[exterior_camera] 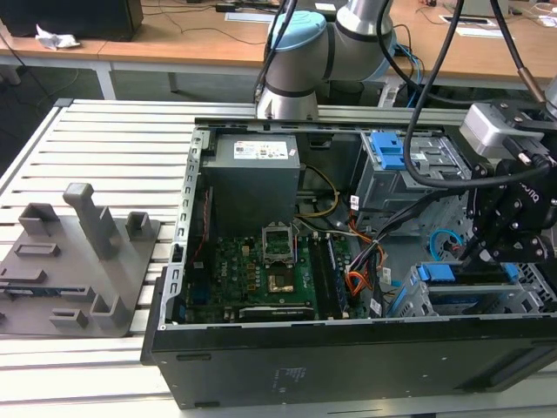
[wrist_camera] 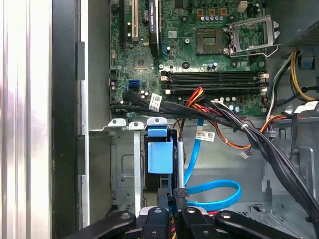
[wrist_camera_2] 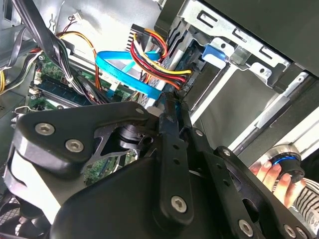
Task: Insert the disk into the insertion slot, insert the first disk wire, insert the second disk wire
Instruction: 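Insert the second disk wire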
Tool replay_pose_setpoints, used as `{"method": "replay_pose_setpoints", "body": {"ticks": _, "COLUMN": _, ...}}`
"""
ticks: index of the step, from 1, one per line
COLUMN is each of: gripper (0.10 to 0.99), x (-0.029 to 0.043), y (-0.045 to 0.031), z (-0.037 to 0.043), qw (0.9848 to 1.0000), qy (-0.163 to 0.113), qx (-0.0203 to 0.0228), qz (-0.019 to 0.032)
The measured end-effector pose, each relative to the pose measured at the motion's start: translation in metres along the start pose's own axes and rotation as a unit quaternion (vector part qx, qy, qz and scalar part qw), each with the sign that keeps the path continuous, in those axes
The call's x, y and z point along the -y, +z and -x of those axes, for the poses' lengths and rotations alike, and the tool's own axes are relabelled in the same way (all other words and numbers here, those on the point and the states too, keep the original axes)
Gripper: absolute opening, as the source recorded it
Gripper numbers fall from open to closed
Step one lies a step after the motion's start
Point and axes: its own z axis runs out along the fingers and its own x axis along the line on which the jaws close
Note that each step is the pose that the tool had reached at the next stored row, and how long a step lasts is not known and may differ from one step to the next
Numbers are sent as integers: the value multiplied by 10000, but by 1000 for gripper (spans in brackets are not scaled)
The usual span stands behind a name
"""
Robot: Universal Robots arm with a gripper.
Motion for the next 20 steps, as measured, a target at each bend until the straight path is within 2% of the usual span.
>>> {"method": "replay_pose_setpoints", "body": {"ticks": 5, "gripper": 165, "x": 9, "y": 31, "z": 1, "qw": 10000, "qy": 0, "qx": 0, "qz": 1}}
{"method": "replay_pose_setpoints", "body": {"ticks": 7, "gripper": 165, "x": 7, "y": 2, "z": 0, "qw": 10000, "qy": 0, "qx": 7, "qz": 1}}
{"method": "replay_pose_setpoints", "body": {"ticks": 9, "gripper": 165, "x": 7, "y": -13, "z": 0, "qw": 10000, "qy": 0, "qx": -6, "qz": 1}}
{"method": "replay_pose_setpoints", "body": {"ticks": 10, "gripper": 165, "x": 7, "y": -13, "z": 0, "qw": 10000, "qy": 1, "qx": -31, "qz": 0}}
{"method": "replay_pose_setpoints", "body": {"ticks": 12, "gripper": 165, "x": 6, "y": -14, "z": -1, "qw": 9999, "qy": 6, "qx": -131, "qz": -3}}
{"method": "replay_pose_setpoints", "body": {"ticks": 16, "gripper": 165, "x": 19, "y": 36, "z": 3, "qw": 9999, "qy": 5, "qx": -130, "qz": 5}}
{"method": "replay_pose_setpoints", "body": {"ticks": 20, "gripper": 165, "x": 26, "y": 41, "z": 6, "qw": 9999, "qy": 5, "qx": -130, "qz": 4}}
